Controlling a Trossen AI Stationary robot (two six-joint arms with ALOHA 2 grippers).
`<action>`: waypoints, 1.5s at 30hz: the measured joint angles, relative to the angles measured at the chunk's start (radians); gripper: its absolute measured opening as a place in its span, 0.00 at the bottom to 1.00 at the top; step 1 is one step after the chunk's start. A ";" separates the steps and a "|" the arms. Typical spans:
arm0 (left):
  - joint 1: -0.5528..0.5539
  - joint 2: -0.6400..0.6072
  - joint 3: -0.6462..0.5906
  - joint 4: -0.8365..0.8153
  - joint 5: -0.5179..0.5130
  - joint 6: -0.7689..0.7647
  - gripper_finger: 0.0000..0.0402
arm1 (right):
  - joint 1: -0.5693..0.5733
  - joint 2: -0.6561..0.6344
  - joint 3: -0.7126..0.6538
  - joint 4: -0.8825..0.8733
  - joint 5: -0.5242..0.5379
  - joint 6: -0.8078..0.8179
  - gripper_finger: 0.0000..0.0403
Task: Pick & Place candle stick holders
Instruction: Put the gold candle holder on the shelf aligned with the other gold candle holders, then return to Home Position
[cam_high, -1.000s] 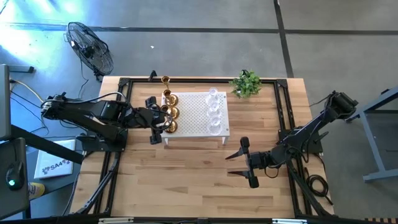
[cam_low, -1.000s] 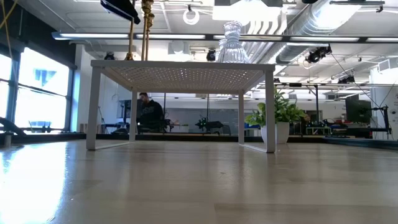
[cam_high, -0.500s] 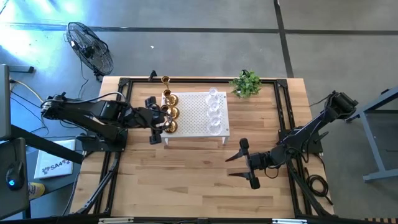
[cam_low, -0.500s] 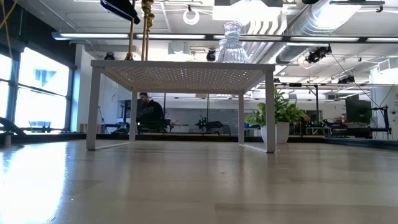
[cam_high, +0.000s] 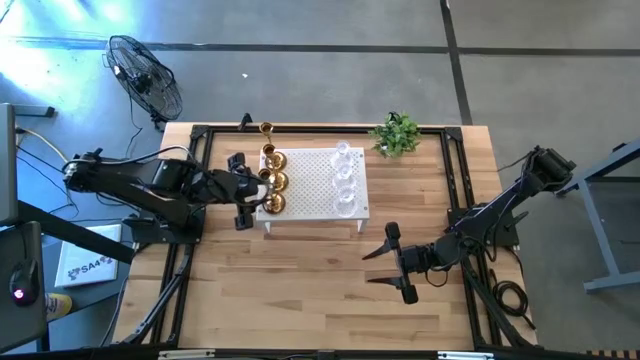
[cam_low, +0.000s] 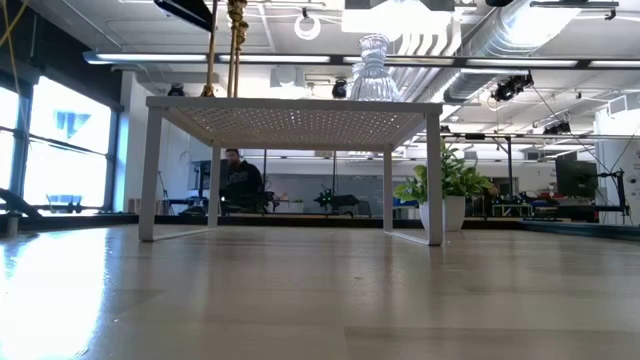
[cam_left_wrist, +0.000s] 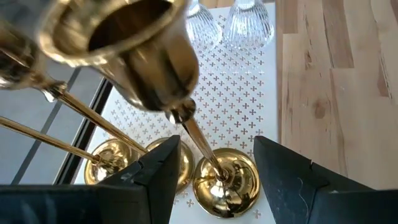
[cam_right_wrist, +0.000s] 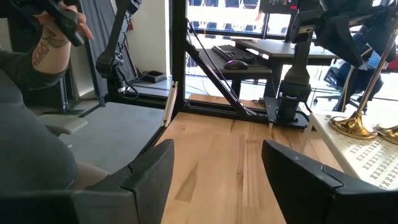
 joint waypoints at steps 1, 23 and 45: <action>0.000 -0.006 0.000 -0.001 0.000 0.000 0.50 | 0.000 0.000 0.000 0.000 0.000 0.000 0.59; 0.000 -0.371 0.000 -0.346 0.103 -0.197 0.50 | 0.006 -0.036 0.000 0.024 0.111 -0.154 0.58; 0.000 -0.507 0.001 -0.249 0.020 0.278 0.05 | 0.059 -0.932 0.000 -0.449 0.222 -0.646 0.05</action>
